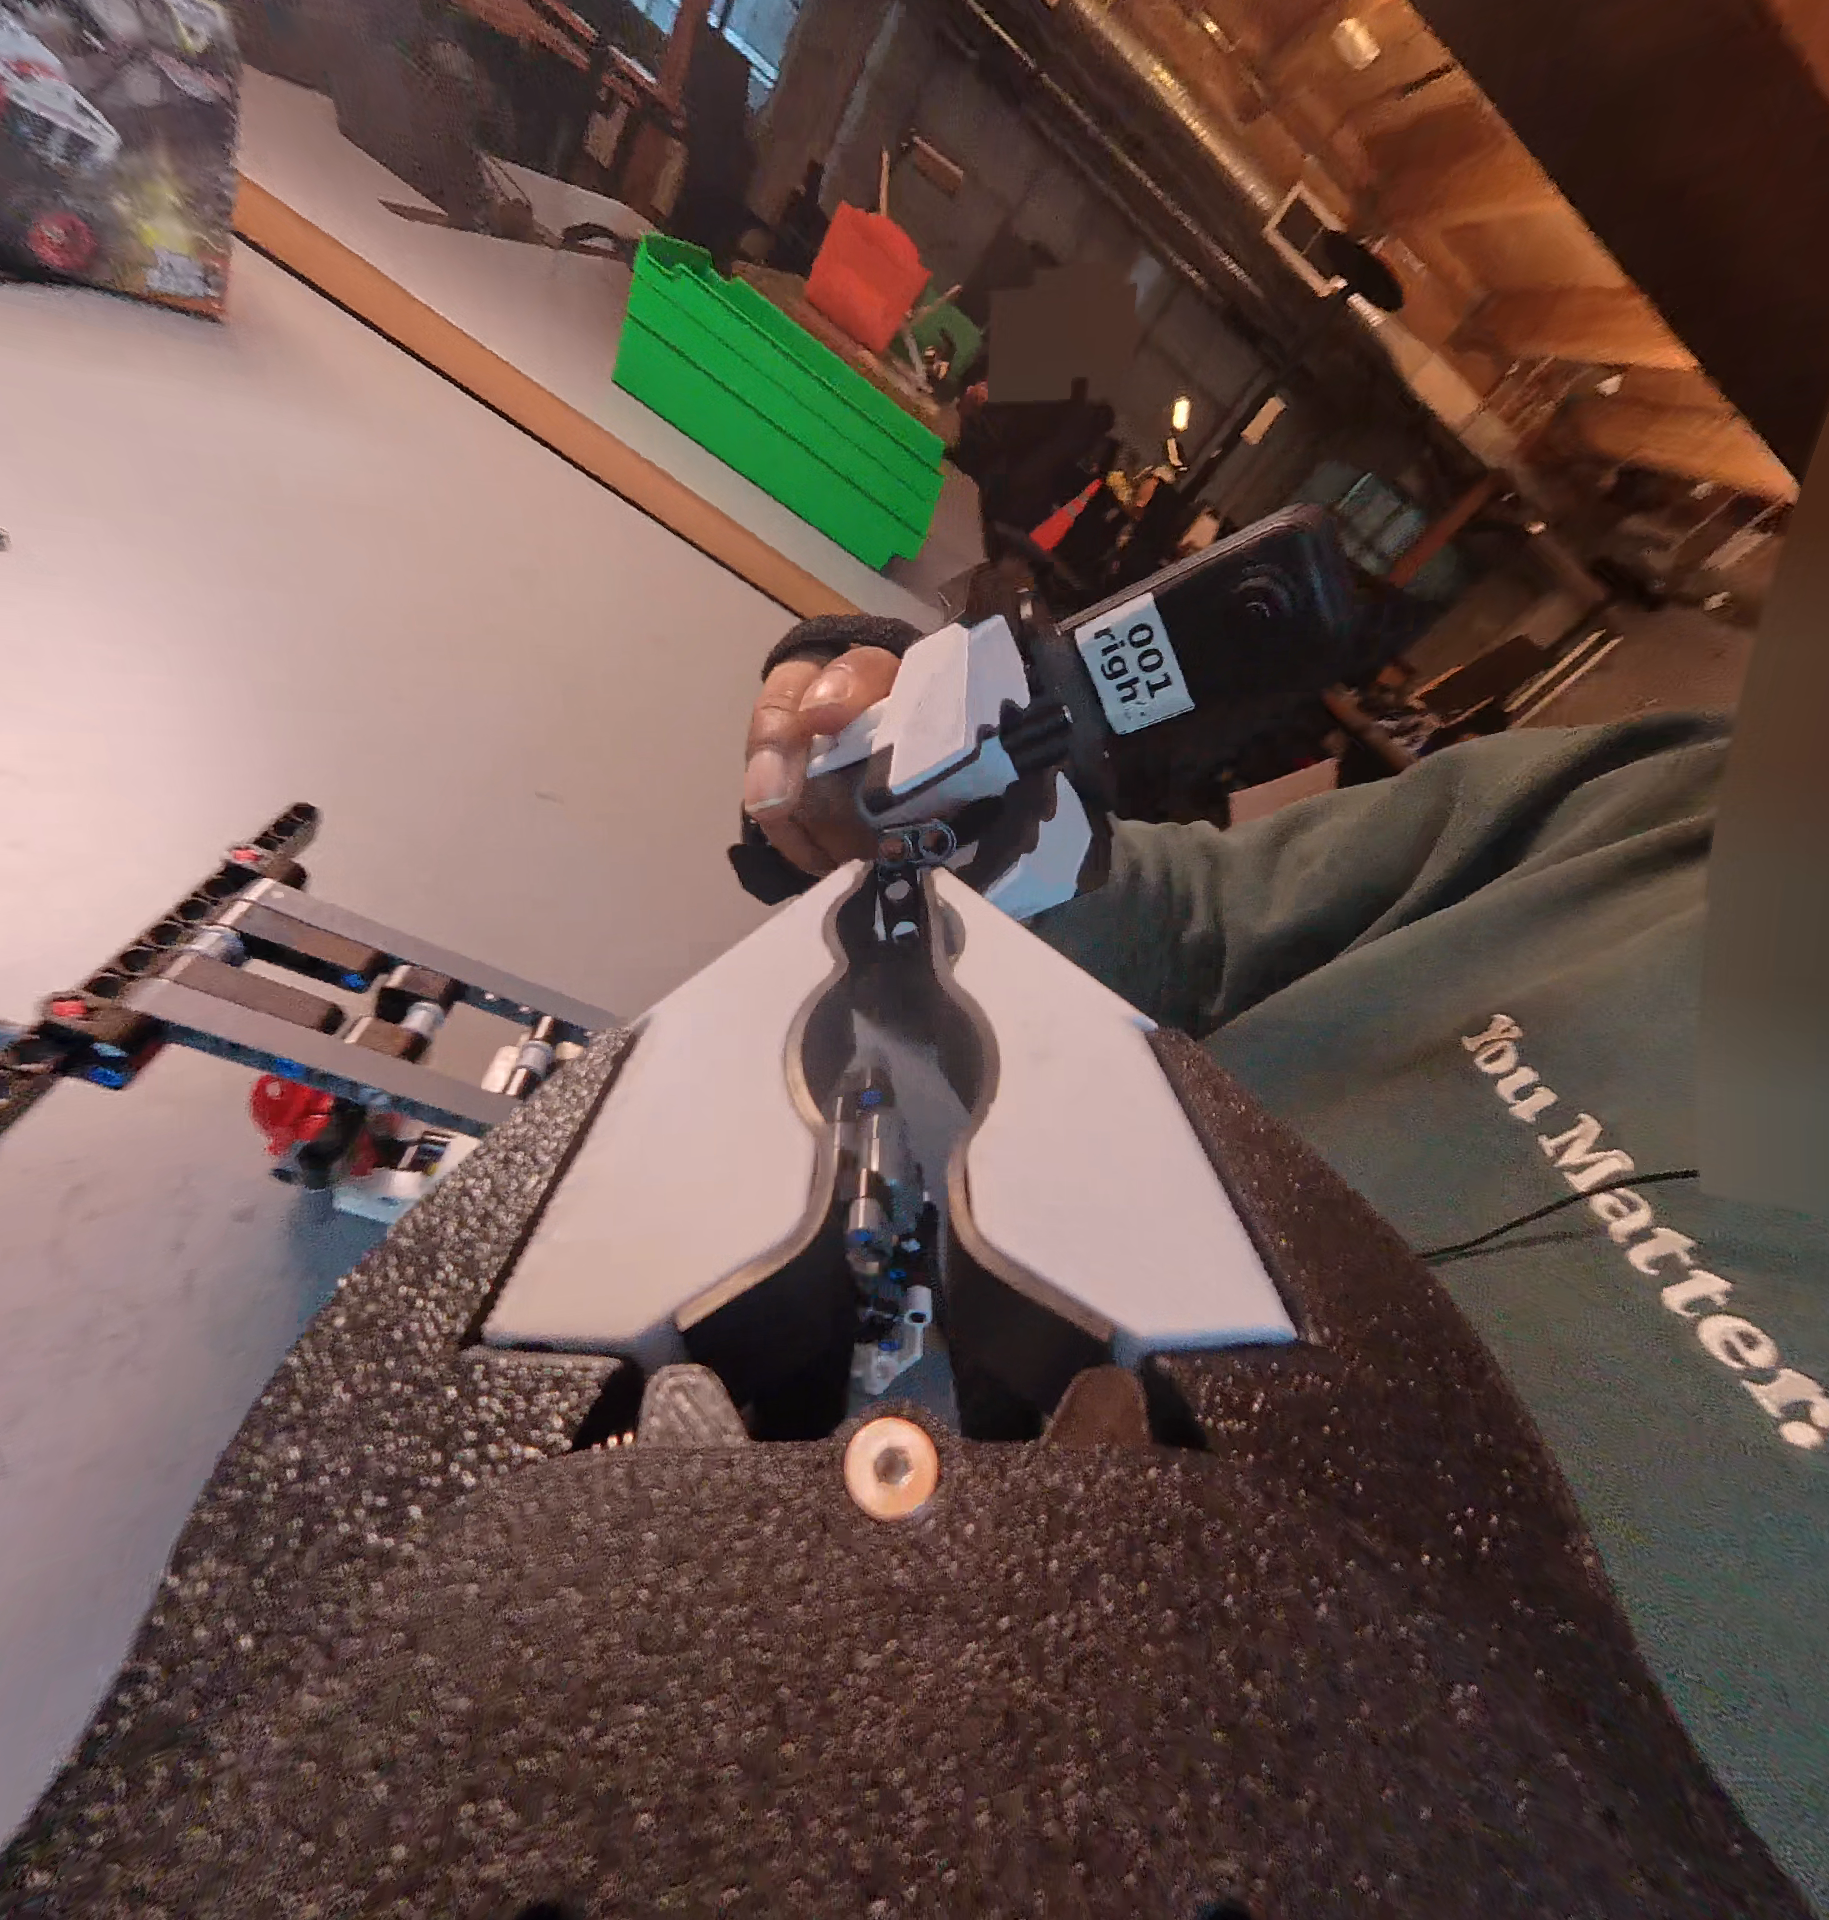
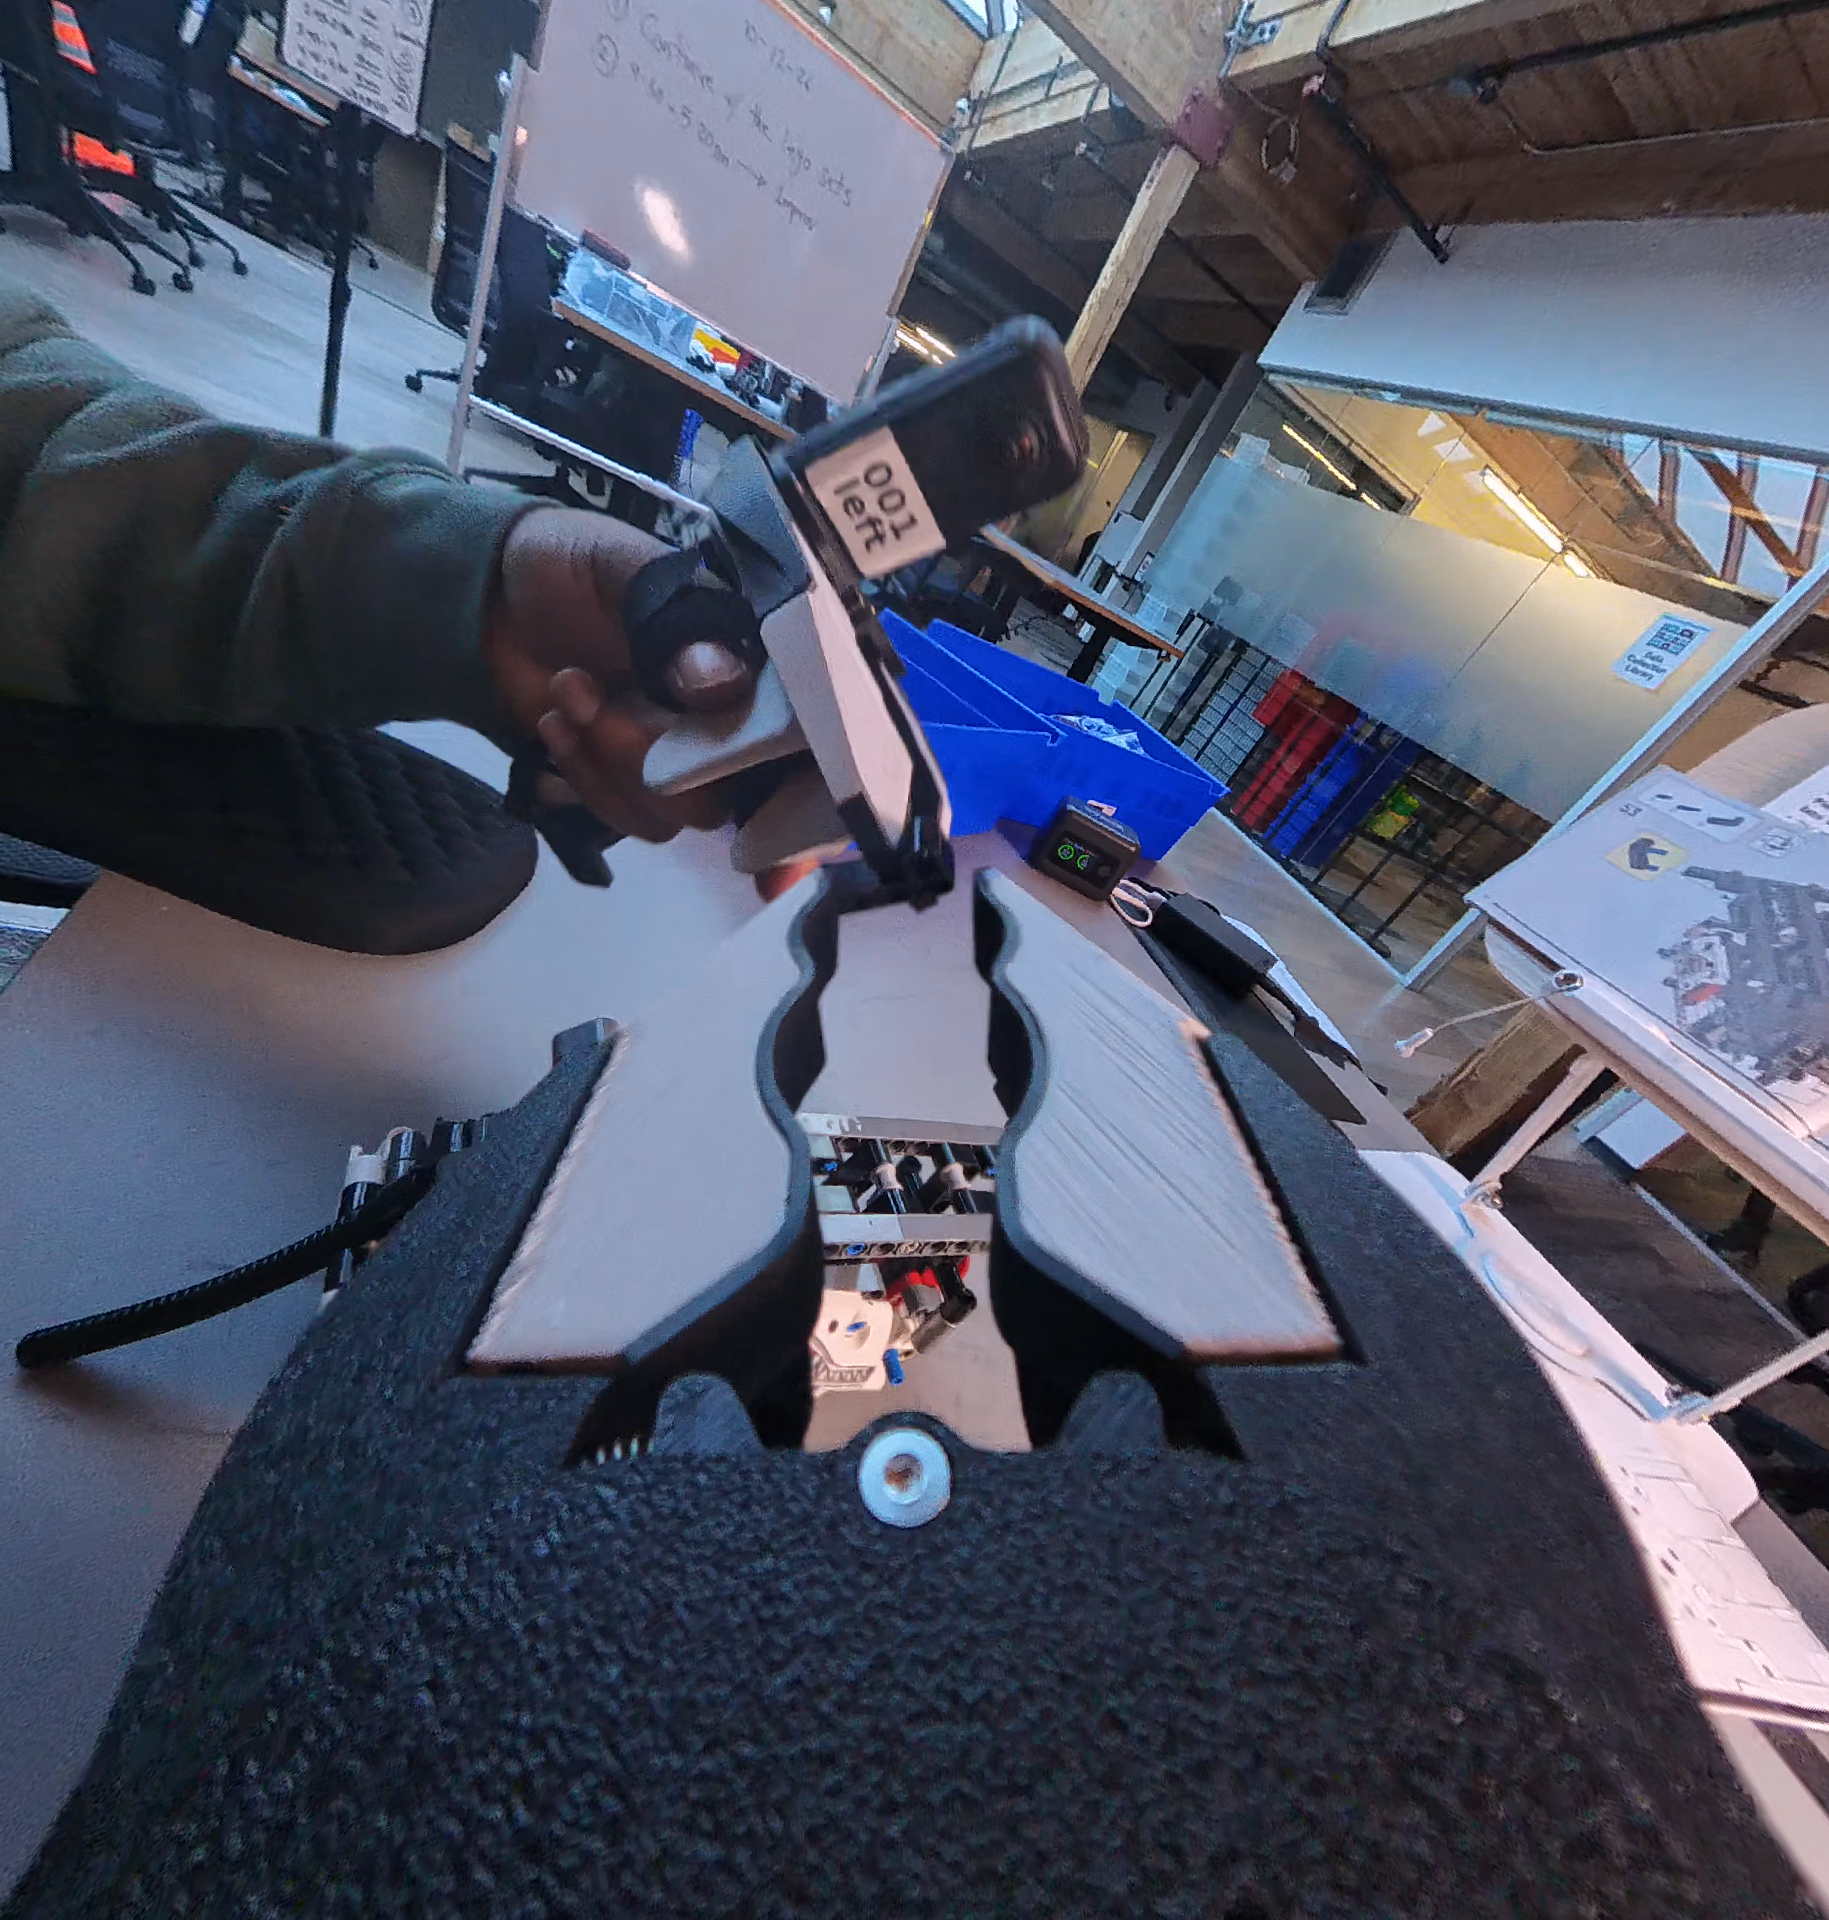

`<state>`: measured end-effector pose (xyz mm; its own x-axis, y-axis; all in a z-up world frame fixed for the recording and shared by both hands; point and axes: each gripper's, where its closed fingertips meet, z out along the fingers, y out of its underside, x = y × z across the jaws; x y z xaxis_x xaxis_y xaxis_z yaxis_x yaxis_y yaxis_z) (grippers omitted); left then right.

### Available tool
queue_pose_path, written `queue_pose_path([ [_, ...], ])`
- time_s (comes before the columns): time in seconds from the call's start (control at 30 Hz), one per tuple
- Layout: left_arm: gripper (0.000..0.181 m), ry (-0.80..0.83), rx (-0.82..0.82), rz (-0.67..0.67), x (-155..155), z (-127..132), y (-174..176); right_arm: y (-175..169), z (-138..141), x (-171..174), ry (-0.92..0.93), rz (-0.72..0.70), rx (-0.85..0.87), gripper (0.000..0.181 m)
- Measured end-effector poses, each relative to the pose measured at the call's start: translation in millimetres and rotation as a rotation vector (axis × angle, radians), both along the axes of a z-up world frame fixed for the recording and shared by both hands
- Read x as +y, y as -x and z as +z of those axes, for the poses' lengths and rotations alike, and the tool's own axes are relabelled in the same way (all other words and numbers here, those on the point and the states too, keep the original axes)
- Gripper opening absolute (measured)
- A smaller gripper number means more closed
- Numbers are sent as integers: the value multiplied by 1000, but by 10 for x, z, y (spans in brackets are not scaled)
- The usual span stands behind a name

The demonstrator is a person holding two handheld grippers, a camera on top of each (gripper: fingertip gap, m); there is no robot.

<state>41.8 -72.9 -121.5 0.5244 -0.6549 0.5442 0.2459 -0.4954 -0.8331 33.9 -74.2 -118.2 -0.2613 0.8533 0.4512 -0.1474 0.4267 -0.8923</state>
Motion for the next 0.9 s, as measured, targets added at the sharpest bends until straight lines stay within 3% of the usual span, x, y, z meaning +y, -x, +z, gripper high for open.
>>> queue_pose_path([
  [0.1, 7, -92, 229, 237, 25, 78, 509, -3, -7, 126, 30, -29, -27, 38],
  [0.2, 7, -72, 741, 678, -105, -2, 1682, -10, -24, 438, 73, -124, -51, 37],
  [0.3, 8, 177, 1024, 996, -609, -221, 2812, 17, -208, 798, 106, -251, -146, 38],
  [0.4, 8, 449, 1127, 1145, -1133, -612, 3507, 35, -424, 1019, 156, -328, -251, 43],
  [0.47, 10, 522, 1093, 1173, -1281, -811, 3674, 38, -485, 1099, 172, -358, -271, 44],
  [0.53, 23, 527, 1057, 1201, -1313, -873, 3725, 37, -521, 1155, 180, -378, -283, 45],
  [0.7, 45, 317, 980, 1255, -1041, -553, 3620, 27, -596, 1271, 210, -419, -304, 47],
  [0.9, 65, 275, 931, 1253, -861, -452, 3607, 18, -621, 1320, 211, -439, -305, 47],
])
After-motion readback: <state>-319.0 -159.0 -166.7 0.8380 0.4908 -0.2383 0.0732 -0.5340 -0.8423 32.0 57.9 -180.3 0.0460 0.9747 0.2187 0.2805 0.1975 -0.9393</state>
